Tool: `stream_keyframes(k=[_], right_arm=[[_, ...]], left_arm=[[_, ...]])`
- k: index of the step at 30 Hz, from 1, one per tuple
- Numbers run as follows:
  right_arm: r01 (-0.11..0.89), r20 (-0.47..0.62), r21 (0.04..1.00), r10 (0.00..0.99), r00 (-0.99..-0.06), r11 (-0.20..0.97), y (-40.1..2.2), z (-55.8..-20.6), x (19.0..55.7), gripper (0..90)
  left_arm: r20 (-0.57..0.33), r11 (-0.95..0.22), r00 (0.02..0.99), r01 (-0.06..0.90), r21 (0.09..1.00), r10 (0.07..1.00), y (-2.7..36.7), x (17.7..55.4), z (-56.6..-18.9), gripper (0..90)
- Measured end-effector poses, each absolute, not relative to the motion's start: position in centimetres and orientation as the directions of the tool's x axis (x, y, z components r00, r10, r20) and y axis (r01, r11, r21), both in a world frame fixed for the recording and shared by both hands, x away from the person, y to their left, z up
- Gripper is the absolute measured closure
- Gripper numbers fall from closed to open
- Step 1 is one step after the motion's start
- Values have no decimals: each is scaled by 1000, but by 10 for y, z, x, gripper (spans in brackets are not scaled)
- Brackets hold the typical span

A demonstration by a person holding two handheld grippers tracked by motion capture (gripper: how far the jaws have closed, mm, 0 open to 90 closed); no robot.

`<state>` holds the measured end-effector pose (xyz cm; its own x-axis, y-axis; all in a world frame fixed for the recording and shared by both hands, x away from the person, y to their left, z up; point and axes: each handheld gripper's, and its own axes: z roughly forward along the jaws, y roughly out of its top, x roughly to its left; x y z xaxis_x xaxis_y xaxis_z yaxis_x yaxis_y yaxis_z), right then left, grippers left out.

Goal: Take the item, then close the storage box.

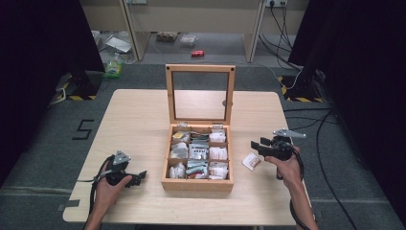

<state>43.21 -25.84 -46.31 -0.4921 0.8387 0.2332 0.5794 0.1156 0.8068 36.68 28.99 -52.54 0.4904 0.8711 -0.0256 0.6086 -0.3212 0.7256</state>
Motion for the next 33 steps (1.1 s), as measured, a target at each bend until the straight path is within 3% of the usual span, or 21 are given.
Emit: stream_keyframes(k=[16, 33], right_arm=[[566, 239, 818, 836, -494, 101, -253, -455, 433, 377], [493, 207, 861, 798, -566, 126, -226, -436, 445, 346]], left_arm=[[-26, -321, 490, 608, 726, 871, 290, 367, -526, 0], [-26, -321, 490, 609, 726, 871, 290, 367, -525, 0]])
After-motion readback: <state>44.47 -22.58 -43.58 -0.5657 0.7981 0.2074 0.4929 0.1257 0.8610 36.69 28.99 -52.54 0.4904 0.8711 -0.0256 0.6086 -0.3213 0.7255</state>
